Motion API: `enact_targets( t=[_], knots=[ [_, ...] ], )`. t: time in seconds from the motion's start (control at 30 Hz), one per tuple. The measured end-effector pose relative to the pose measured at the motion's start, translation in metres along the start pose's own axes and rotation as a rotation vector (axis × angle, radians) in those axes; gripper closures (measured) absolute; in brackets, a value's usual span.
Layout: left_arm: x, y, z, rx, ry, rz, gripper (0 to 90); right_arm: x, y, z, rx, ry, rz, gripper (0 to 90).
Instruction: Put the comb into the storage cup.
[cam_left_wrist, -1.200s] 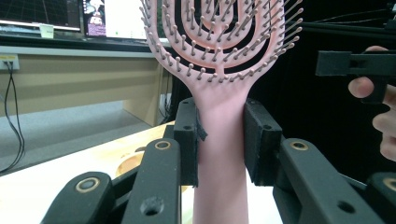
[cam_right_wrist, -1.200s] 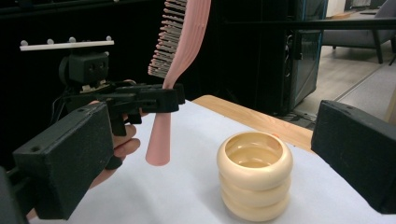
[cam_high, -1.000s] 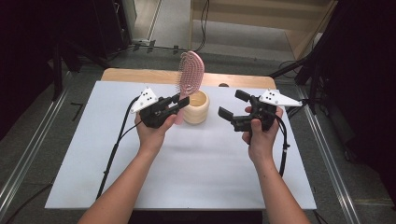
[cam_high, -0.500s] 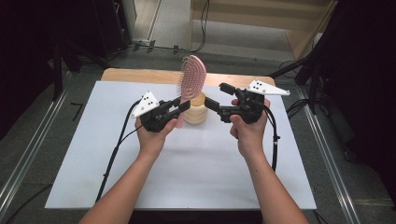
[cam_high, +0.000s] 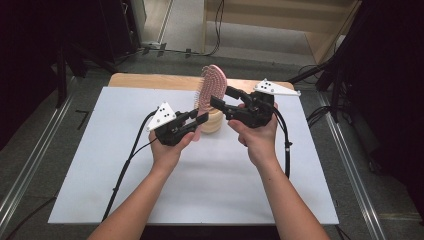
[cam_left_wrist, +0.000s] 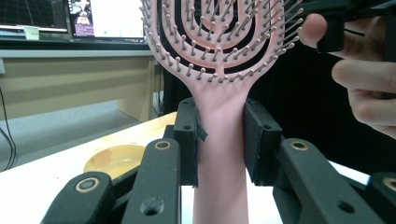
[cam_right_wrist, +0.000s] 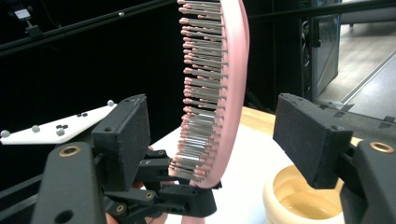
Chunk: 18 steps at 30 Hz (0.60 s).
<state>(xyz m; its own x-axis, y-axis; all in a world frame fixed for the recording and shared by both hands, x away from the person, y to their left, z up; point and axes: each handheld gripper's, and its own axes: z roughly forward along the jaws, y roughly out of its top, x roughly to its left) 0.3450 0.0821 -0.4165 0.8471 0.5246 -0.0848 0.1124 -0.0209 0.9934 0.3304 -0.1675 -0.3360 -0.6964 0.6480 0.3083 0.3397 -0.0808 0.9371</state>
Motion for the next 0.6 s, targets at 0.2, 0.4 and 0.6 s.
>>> enact_targets(
  t=[0.2,0.4,0.6],
  knots=[
    [-0.005,-0.003,0.001,0.002,0.003,0.004,70.5,0.002,0.001,0.004,0.005,0.016,0.003,33.1],
    [-0.009,-0.005,0.002,0.012,0.015,0.022,70.5,0.002,0.0,0.007,0.011,0.001,0.023,33.4],
    [-0.013,-0.006,0.003,0.015,0.028,0.043,70.5,0.004,-0.001,0.014,0.028,-0.005,0.038,35.7]
  ],
)
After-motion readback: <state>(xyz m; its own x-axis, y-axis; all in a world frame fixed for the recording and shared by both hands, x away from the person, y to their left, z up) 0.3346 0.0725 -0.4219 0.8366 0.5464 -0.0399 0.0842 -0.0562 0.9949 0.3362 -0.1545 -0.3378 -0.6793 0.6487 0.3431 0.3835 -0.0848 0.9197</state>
